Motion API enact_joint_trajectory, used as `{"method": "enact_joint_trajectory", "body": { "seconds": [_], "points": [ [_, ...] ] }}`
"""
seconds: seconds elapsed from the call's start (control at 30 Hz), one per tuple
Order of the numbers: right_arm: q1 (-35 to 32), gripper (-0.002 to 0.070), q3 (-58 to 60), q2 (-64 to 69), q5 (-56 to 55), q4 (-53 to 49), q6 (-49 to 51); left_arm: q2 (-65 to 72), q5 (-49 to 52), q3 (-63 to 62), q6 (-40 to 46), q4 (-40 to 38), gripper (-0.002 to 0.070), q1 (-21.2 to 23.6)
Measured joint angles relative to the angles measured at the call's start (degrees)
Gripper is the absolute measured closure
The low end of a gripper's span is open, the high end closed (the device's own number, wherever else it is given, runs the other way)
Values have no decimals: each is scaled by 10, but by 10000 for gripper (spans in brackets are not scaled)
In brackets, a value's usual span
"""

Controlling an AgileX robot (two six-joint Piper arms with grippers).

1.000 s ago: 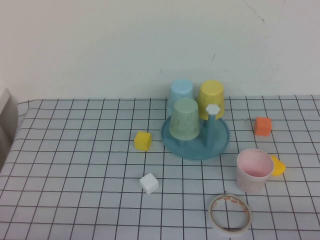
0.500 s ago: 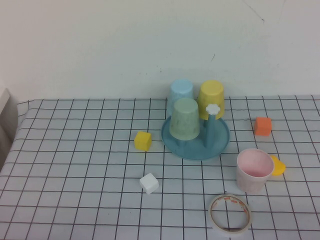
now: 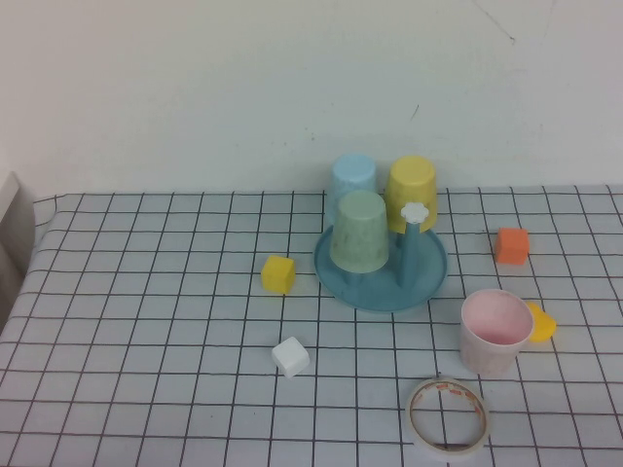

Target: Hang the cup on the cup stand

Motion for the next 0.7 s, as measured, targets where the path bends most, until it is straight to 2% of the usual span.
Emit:
{"method": "enact_joint_trajectory", "body": {
  "seconds": [0.13, 0.27, 0.47, 0.57, 0.7],
  "points": [
    [0, 678, 2, 0, -12, -4, 0, 0, -32, 1, 0, 0, 677, 0],
    [0, 678, 7, 0, -82, -5, -1, 0, -138, 1, 0, 0, 677, 0],
    [0, 678, 7, 0, -282, -5, -1, 0, -369, 1, 0, 0, 677, 0],
    [0, 678, 7, 0, -379, -5, 9, 0, -450, 1, 0, -1, 677, 0],
    [0, 678, 7, 0, -491, -5, 25, 0, -504, 1, 0, -2, 677, 0]
  ]
}}
